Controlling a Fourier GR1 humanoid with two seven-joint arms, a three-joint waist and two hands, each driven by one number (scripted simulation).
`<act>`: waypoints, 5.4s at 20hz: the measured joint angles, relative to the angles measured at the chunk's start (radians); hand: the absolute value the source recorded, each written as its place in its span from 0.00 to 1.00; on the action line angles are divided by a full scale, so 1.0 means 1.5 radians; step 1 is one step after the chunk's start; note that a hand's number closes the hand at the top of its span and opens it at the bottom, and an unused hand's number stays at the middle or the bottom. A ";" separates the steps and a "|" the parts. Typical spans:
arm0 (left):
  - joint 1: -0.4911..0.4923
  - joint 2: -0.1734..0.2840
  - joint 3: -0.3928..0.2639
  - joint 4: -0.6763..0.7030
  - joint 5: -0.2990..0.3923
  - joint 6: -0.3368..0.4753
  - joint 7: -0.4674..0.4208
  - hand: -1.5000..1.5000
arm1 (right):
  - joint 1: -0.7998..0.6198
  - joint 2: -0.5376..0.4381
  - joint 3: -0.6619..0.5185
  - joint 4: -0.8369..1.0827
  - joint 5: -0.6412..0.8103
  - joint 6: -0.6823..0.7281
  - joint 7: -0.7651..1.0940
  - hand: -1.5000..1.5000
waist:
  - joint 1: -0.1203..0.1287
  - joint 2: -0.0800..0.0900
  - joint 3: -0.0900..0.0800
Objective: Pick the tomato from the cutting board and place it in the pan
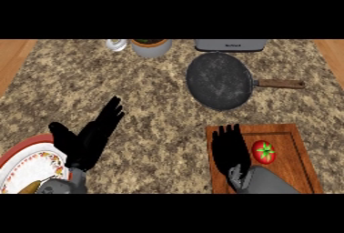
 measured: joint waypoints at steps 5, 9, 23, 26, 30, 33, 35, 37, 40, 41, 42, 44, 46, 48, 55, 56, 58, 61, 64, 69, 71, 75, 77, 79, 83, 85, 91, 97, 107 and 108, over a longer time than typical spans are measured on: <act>-0.004 -0.002 0.009 -0.002 -0.005 -0.005 0.010 0.50 | 0.030 0.023 -0.008 -0.009 0.045 0.016 0.013 0.00 | -0.002 0.001 0.001; -0.009 0.000 0.021 0.008 -0.003 -0.017 0.010 0.50 | 0.045 0.013 -0.001 -0.007 0.092 0.023 0.012 0.00 | -0.002 0.001 0.001; 0.007 -0.028 0.035 -0.023 -0.030 -0.027 0.032 0.50 | 0.072 -0.051 -0.046 0.006 0.222 0.029 -0.052 0.00 | 0.000 0.002 0.001; 0.013 -0.038 0.039 -0.019 -0.039 -0.032 0.025 0.50 | 0.078 -0.053 -0.056 0.019 0.248 0.015 -0.073 1.00 | 0.000 0.002 0.001; 0.006 -0.047 0.045 -0.017 -0.046 -0.036 0.034 0.50 | 0.078 -0.058 -0.052 0.039 0.277 -0.025 -0.119 1.00 | 0.000 0.002 0.001; 0.016 -0.048 0.045 -0.013 -0.051 -0.046 0.024 0.50 | 0.061 -0.078 -0.040 0.058 0.299 -0.062 -0.169 1.00 | 0.002 0.002 0.001; 0.011 -0.047 0.053 -0.009 -0.050 -0.050 0.027 0.50 | 0.057 -0.094 -0.033 0.067 0.319 -0.089 -0.198 1.00 | 0.002 0.002 0.001; 0.020 -0.051 0.052 -0.015 -0.055 -0.051 0.025 0.50 | 0.045 -0.092 -0.030 0.092 0.340 -0.110 -0.221 1.00 | 0.002 0.002 0.001; 0.012 -0.048 0.060 -0.018 -0.053 -0.054 0.032 0.50 | 0.053 -0.076 -0.022 0.083 0.346 -0.141 -0.249 1.00 | 0.001 0.002 0.000; 0.018 -0.046 0.060 -0.021 -0.052 -0.057 0.032 0.50 | 0.064 -0.067 -0.019 0.067 0.335 -0.157 -0.263 1.00 | 0.001 0.001 0.000; 0.022 -0.046 0.061 -0.020 -0.050 -0.060 0.030 0.50 | 0.072 -0.053 -0.015 0.052 0.320 -0.174 -0.281 1.00 | 0.001 0.001 0.000; 0.020 -0.048 0.061 -0.019 -0.051 -0.057 0.032 0.50 | 0.097 -0.013 0.003 0.017 0.293 -0.207 -0.312 1.00 | -0.002 0.000 -0.001; 0.023 -0.047 0.063 -0.025 -0.049 -0.056 0.034 0.50 | 0.125 0.008 0.012 -0.024 0.268 -0.247 -0.338 1.00 | -0.005 -0.001 -0.002; 0.024 -0.052 0.062 -0.022 -0.053 -0.052 0.030 0.50 | 0.152 0.030 0.019 -0.068 0.258 -0.295 -0.346 1.00 | -0.009 -0.001 -0.001; 0.026 -0.047 0.072 -0.013 -0.051 -0.058 0.023 0.50 | 0.212 0.058 0.000 -0.241 0.235 -0.454 -0.359 1.00 | -0.014 -0.001 0.002; 0.027 -0.048 0.070 -0.014 -0.053 -0.058 0.023 0.50 | 0.224 0.057 -0.010 -0.264 0.219 -0.469 -0.366 1.00 | -0.013 -0.001 0.002; 0.030 -0.046 0.070 -0.017 -0.052 -0.064 0.019 0.50 | 0.247 0.065 -0.029 -0.303 0.183 -0.490 -0.373 1.00 | -0.011 0.000 0.002; 0.018 -0.053 0.067 -0.020 -0.056 -0.055 0.031 0.50 | 0.276 0.081 -0.063 -0.344 0.108 -0.512 -0.389 1.00 | -0.009 0.002 0.002; 0.015 -0.066 0.058 -0.026 -0.064 -0.045 0.037 0.50 | 0.292 0.092 -0.110 -0.352 0.034 -0.525 -0.414 1.00 | -0.005 0.003 0.002; 0.008 -0.065 0.062 -0.022 -0.066 -0.053 0.041 0.50 | 0.254 0.116 -0.218 -0.249 -0.075 -0.542 -0.484 1.00 | 0.000 0.004 0.002; 0.012 -0.068 0.063 -0.017 -0.067 -0.057 0.036 0.50 | 0.213 0.124 -0.254 -0.187 -0.078 -0.552 -0.509 1.00 | 0.002 0.004 0.002; 0.010 -0.069 0.069 -0.006 -0.067 -0.065 0.030 0.50 | 0.135 0.129 -0.307 -0.079 -0.059 -0.579 -0.555 1.00 | 0.003 0.004 0.002; 0.008 -0.067 0.070 -0.011 -0.066 -0.069 0.038 0.50 | 0.100 0.140 -0.328 -0.008 -0.043 -0.615 -0.587 1.00 | 0.005 0.004 0.002; 0.002 -0.069 0.075 0.007 -0.068 -0.074 0.026 0.50 | 0.058 0.155 -0.357 0.072 -0.041 -0.654 -0.622 1.00 | 0.006 0.005 0.002; -0.003 -0.068 0.073 -0.005 -0.068 -0.077 0.036 0.50 | -0.028 0.172 -0.428 0.222 -0.036 -0.744 -0.674 1.00 | 0.013 0.007 0.002; -0.001 -0.073 0.070 -0.002 -0.073 -0.076 0.032 0.50 | -0.076 0.180 -0.463 0.295 -0.039 -0.786 -0.694 1.00 | 0.015 0.008 0.002; -0.005 -0.072 0.071 -0.006 -0.073 -0.084 0.034 0.50 | -0.208 0.174 -0.571 0.520 -0.090 -0.873 -0.795 1.00 | 0.025 0.012 0.002; -0.021 -0.079 0.065 -0.007 -0.076 -0.084 0.045 0.50 | -0.309 0.144 -0.646 0.700 -0.126 -0.919 -0.887 1.00 | 0.038 0.018 0.003; -0.031 -0.088 0.050 -0.013 -0.083 -0.087 0.050 0.50 | -0.382 0.094 -0.642 0.896 -0.076 -0.872 -0.825 0.00 | 0.063 0.029 0.003; -0.036 -0.090 0.049 -0.014 -0.083 -0.085 0.053 0.50 | -0.382 0.096 -0.650 0.900 -0.084 -0.866 -0.837 0.00 | 0.063 0.030 0.004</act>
